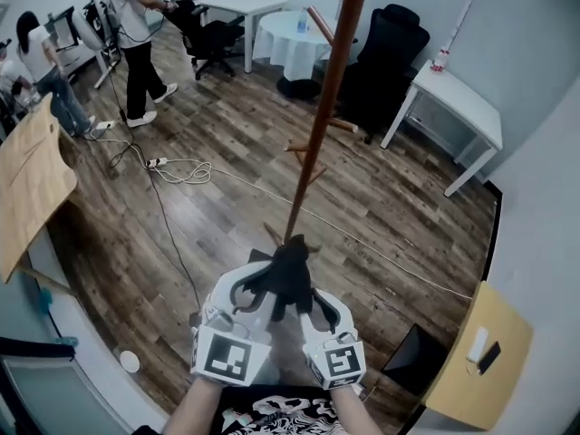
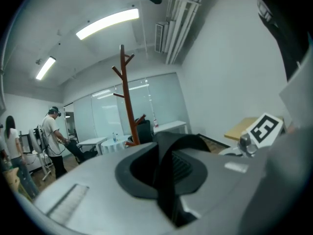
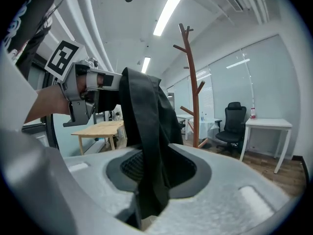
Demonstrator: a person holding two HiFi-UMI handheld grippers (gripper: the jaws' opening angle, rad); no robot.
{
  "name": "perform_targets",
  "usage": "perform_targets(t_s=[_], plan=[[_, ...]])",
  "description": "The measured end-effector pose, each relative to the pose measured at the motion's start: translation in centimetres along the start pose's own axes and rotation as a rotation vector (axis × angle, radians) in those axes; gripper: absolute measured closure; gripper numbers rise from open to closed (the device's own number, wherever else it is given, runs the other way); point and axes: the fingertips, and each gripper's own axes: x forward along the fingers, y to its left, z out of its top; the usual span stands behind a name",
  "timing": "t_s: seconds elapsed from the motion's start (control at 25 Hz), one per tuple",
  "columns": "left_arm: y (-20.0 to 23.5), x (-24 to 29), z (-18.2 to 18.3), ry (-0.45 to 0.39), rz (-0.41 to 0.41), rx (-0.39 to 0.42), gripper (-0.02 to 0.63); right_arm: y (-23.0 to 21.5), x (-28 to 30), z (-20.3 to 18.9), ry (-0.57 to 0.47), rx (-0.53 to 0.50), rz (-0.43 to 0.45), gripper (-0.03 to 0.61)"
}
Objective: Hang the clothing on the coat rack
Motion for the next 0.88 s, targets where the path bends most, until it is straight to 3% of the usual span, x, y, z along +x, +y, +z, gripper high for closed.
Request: perform_targets(t_s=[0.2,0.56,0.88], plan=[[4.1,2.0,-0.3,-0.02,-0.022,0.016,0.603,-0.3,3.5,1.7,-0.001,0.011,-0.052,0.472],[8.5,3.4,-0.4,-0.01,-0.005,0.018,0.603,1.0,7.6,2.7,-0.008,0.022,0.013,0.472],[9.9,4.9,-1.4,0.022,-0.028,0.041,0.603,0.9,10.5,2.9,-0.021,0.003,0.035,0.472]])
